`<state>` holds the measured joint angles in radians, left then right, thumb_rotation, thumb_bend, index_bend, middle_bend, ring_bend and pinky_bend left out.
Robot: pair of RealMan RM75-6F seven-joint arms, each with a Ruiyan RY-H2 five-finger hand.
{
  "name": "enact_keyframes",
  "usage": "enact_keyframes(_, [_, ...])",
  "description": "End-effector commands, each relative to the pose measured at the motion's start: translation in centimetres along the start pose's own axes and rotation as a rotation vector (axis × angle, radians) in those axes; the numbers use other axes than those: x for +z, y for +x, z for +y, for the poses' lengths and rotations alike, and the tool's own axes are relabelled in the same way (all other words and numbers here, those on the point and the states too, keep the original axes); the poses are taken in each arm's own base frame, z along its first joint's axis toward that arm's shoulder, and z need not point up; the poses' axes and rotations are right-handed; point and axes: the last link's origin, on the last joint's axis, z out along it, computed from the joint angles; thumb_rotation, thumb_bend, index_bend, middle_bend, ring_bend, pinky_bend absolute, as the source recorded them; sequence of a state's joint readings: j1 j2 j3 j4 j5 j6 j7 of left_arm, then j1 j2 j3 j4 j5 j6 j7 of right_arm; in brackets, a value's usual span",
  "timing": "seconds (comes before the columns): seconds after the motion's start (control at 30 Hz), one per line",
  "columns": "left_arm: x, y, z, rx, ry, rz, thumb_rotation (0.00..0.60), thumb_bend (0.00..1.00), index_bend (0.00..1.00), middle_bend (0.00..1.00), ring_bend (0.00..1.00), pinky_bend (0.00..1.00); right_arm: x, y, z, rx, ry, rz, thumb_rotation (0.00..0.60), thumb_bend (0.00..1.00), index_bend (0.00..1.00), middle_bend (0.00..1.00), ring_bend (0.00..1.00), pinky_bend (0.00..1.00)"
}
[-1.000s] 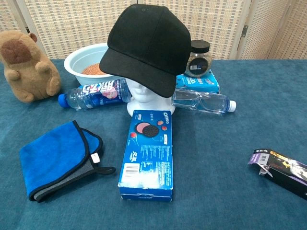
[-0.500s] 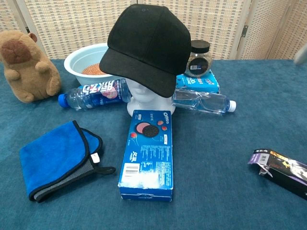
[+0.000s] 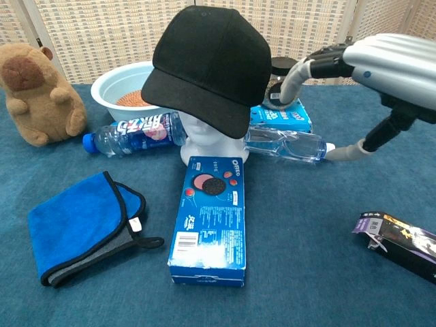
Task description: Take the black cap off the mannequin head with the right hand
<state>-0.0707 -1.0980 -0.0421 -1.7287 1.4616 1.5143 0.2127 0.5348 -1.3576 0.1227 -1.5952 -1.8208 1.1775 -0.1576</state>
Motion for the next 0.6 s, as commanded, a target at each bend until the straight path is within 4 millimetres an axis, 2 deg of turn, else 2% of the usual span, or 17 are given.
enact_keyframes(0.03, [0.0, 0.0, 0.1, -0.003, -0.005, 0.0, 0.6, 0.24, 0.1, 0.04, 0.06, 0.0, 1.8, -0.7, -0.9, -0.016, 0.037, 0.034, 0.6, 0.0, 0.31, 0.24, 0.15, 0.19])
enact_keyframes(0.27, [0.0, 0.1, 0.0, -0.008, -0.006, -0.002, 0.6, 0.24, 0.1, 0.04, 0.06, 0.0, 3.9, -1.4, -2.3, -0.017, 0.057, 0.112, 0.6, 0.0, 0.3, 0.22, 0.13, 0.16])
enact_keyframes(0.6, [0.1, -0.1, -0.1, -0.009, -0.002, -0.016, 0.6, 0.24, 0.1, 0.04, 0.06, 0.0, 6.0, -2.2, -3.1, -0.014, 0.056, 0.188, 0.6, 0.0, 0.27, 0.19, 0.11, 0.14])
